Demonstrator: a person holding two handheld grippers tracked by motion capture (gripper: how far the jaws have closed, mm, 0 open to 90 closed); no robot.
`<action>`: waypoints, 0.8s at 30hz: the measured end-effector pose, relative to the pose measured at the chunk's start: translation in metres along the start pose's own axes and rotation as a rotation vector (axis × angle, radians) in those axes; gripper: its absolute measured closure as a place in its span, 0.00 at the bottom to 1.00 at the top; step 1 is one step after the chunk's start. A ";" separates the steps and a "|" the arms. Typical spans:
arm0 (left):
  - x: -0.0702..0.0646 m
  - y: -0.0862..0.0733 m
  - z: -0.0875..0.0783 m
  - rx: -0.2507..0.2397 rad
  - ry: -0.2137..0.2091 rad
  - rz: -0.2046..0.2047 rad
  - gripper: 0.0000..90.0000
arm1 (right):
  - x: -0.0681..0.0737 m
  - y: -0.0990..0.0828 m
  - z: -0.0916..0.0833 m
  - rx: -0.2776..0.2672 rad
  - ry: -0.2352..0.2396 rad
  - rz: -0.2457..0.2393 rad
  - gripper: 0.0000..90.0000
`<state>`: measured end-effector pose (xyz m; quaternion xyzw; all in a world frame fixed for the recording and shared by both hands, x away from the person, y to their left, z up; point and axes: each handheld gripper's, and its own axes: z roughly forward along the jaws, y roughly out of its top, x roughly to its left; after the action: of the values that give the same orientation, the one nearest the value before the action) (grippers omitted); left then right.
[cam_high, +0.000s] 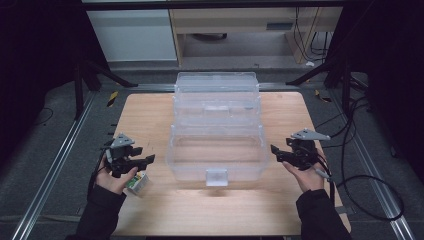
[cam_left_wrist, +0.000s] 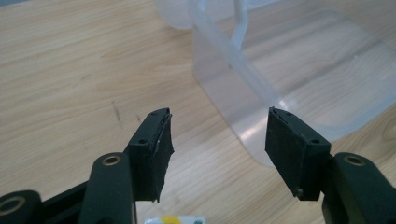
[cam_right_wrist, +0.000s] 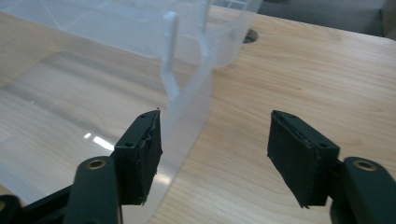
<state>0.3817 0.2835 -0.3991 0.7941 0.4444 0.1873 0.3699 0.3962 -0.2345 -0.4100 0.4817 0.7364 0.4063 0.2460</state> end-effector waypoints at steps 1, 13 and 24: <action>0.001 -0.002 -0.001 0.001 0.004 0.000 0.44 | -0.004 -0.003 -0.003 0.001 -0.010 0.003 0.37; 0.013 -0.021 -0.010 0.041 0.021 0.031 0.37 | -0.028 -0.032 -0.005 0.059 -0.084 0.023 0.28; 0.021 -0.029 -0.010 0.117 0.021 0.020 0.31 | -0.029 -0.047 0.002 0.114 -0.100 -0.003 0.25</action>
<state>0.3702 0.3148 -0.4147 0.8169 0.4504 0.1731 0.3162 0.3854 -0.2695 -0.4514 0.5138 0.7458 0.3388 0.2551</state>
